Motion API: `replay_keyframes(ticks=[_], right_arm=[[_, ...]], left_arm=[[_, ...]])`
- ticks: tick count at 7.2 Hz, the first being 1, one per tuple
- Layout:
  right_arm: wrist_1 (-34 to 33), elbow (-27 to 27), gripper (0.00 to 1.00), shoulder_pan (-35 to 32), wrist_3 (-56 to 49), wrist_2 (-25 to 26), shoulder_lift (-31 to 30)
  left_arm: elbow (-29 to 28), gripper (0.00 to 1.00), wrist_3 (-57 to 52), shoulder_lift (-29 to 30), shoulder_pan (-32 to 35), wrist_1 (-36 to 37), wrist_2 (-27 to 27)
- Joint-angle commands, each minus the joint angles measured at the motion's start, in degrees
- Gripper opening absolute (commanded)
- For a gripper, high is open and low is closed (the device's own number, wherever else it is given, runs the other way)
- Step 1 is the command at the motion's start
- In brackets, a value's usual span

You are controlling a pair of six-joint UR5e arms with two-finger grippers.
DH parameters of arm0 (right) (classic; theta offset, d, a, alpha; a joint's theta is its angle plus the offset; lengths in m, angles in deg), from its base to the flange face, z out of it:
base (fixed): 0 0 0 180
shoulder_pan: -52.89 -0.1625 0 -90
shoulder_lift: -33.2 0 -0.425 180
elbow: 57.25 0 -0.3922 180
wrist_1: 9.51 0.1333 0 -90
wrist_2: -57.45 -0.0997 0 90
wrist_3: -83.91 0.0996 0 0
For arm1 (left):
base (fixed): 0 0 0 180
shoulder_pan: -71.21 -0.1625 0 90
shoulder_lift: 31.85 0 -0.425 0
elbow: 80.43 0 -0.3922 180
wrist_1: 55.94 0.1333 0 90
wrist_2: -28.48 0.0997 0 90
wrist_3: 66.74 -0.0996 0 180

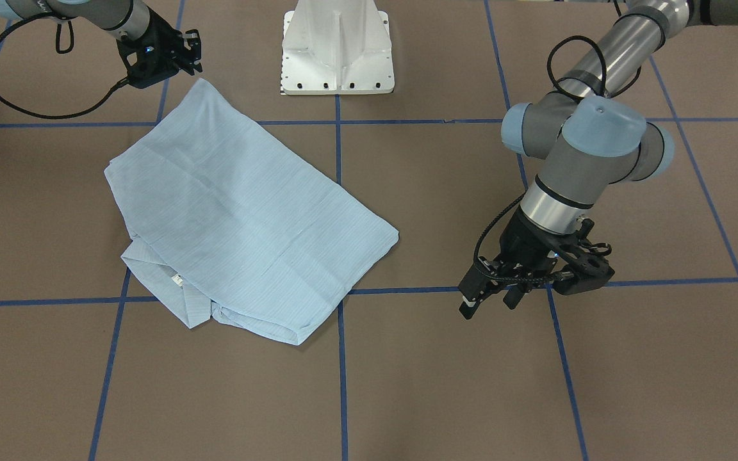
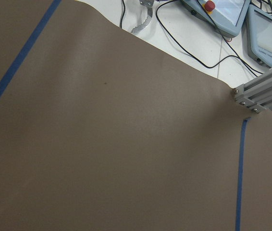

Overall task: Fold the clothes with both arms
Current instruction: 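Drag the shirt edge toward the robot with the right gripper, rotating the bundle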

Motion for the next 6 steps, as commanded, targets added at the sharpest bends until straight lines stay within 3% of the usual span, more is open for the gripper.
replay_keyframes(ticks=[1, 4, 6], right_arm=[[0.03, 1.02, 1.00, -4.98, 0.02, 1.74, 6.97], [0.03, 1.46, 1.00, -16.86, -0.07, 3.69, 10.96], [0.03, 1.81, 1.00, -18.64, -0.07, 3.78, 11.32]], left_arm=[[3.85, 1.00, 0.68, -0.29, -4.82, 2.07, -0.16], [6.86, 1.00, 10.76, 0.14, -13.69, 9.96, 0.45], [6.08, 0.97, 12.64, 0.59, -19.84, 12.80, 6.23]])
